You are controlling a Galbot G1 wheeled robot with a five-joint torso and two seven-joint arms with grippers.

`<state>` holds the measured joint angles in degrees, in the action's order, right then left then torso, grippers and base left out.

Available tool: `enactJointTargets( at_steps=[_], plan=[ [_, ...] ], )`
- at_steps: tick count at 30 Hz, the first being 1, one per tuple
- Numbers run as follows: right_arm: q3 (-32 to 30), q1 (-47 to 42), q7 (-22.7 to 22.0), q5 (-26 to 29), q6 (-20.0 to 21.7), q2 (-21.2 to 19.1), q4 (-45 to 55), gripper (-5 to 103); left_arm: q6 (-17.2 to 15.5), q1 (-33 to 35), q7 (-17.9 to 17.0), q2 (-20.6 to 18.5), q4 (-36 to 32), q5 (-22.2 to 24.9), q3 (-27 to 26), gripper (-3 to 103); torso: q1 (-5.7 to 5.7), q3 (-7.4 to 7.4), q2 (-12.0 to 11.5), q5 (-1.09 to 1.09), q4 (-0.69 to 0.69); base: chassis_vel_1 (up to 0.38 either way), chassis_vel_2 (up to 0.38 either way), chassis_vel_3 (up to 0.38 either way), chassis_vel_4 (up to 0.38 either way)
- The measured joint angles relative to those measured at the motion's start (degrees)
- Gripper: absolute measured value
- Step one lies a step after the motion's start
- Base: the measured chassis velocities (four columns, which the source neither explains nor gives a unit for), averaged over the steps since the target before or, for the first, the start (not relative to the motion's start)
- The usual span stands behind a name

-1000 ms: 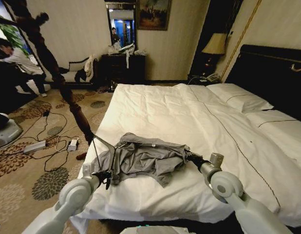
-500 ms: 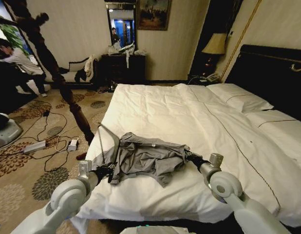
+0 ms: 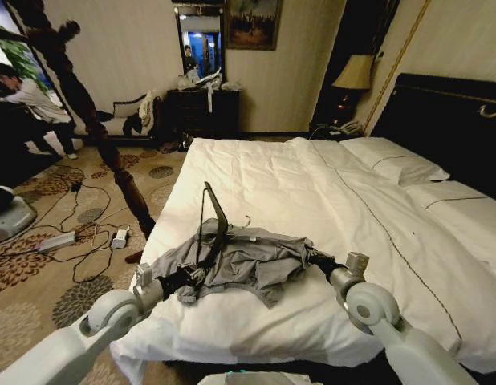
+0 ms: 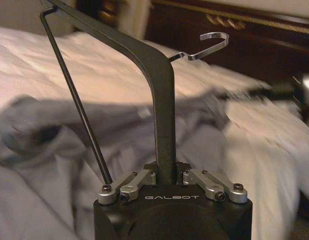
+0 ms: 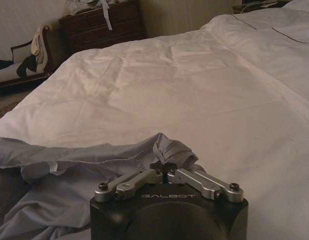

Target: Pick up the clothes from the bed and hang them on the clothes hanger.

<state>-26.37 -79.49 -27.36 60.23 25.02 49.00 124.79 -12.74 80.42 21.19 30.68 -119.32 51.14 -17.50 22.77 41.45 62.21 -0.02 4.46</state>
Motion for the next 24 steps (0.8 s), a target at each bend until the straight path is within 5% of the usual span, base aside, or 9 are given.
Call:
enactJointTargets(
  at_steps=[4,6,9,19,24],
  plan=[
    [0.0,-0.4,0.0,-0.3,0.0,0.1,0.0,0,3.0,4.3,4.7,-6.0,0.6,-4.5,-0.5,17,0.0,0.0,0.0,0.0,-0.02,0.0,0.0,0.0,0.0],
    [0.0,-0.6,0.0,-0.4,0.0,0.1,-0.1,0,7.5,6.6,8.7,-10.7,2.4,-12.2,-0.9,17,0.0,0.0,0.0,0.03,-0.01,0.0,0.0,0.0,0.0],
    [0.2,-0.3,0.0,-0.4,0.0,0.1,-0.3,0,11.3,6.7,11.6,-13.2,4.6,-17.5,-0.3,17,0.0,0.0,0.0,0.02,0.01,0.0,0.0,0.0,0.0],
    [0.7,0.1,0.1,-0.3,0.0,-0.1,-0.9,0,19.6,5.2,18.2,-15.1,13.4,-24.9,0.6,17,0.0,0.0,0.0,0.01,0.0,0.0,0.0,0.0,0.0],
    [1.1,0.4,0.1,-0.1,0.0,-0.1,-1.1,0,20.4,4.1,16.7,-14.0,15.6,-25.3,1.7,15,0.0,0.0,0.0,0.0,-0.01,0.0,0.0,0.0,0.0]
  ],
)
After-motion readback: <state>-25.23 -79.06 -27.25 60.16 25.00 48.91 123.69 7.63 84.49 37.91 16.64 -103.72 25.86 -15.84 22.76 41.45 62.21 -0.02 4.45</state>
